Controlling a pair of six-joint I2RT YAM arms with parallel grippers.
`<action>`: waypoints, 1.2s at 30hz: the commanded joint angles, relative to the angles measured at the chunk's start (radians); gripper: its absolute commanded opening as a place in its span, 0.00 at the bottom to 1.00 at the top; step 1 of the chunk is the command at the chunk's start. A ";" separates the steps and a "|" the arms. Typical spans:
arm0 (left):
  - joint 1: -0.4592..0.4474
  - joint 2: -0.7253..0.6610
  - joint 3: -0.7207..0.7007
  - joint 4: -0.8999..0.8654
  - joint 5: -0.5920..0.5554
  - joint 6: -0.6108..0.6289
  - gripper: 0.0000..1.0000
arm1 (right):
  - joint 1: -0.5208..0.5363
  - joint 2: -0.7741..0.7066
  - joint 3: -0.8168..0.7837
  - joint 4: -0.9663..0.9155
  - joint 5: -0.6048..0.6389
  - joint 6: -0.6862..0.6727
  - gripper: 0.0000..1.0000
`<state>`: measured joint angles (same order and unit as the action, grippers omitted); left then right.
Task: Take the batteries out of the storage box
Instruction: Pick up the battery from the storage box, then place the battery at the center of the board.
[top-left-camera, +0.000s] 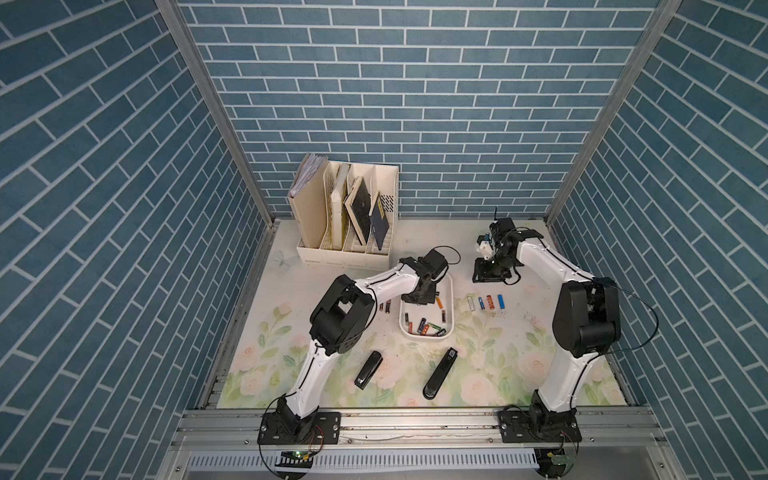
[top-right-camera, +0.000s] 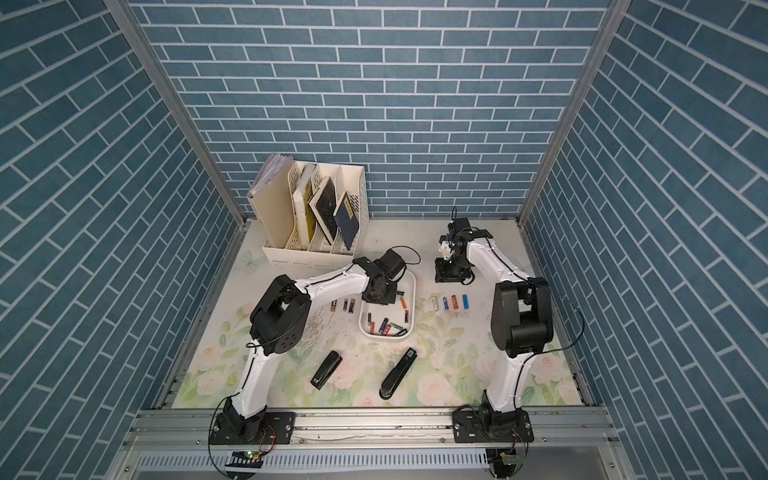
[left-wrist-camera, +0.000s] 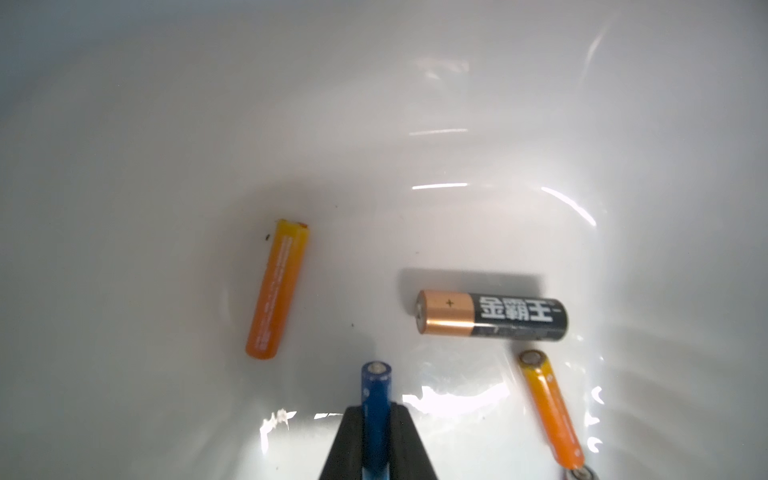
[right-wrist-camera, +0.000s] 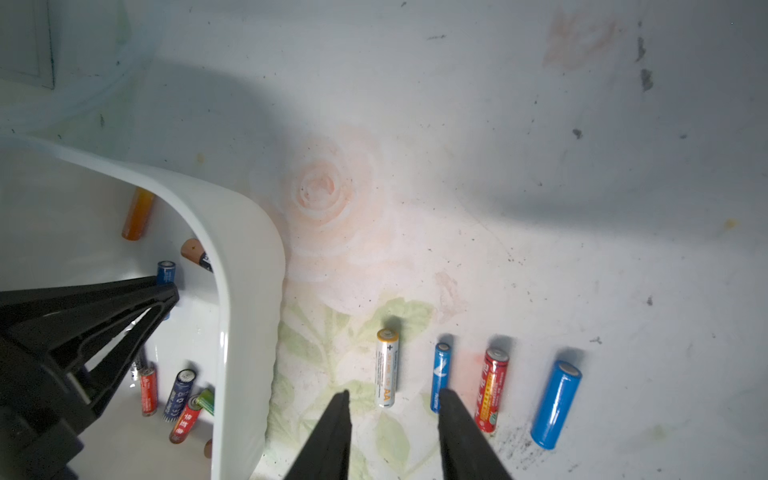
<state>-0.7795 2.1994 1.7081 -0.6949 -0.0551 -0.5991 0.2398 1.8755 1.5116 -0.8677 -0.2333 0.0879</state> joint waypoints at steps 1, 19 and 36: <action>-0.004 -0.057 -0.027 -0.023 0.008 -0.013 0.15 | -0.002 -0.021 0.008 -0.016 -0.008 -0.024 0.38; 0.031 -0.276 -0.149 -0.036 0.023 -0.024 0.16 | -0.002 -0.016 0.006 -0.011 -0.001 -0.025 0.38; 0.246 -0.511 -0.418 -0.025 0.012 0.044 0.17 | -0.002 -0.015 -0.001 -0.016 0.012 -0.025 0.38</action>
<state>-0.5716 1.7126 1.3373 -0.7143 -0.0326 -0.5858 0.2398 1.8755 1.5116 -0.8677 -0.2310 0.0879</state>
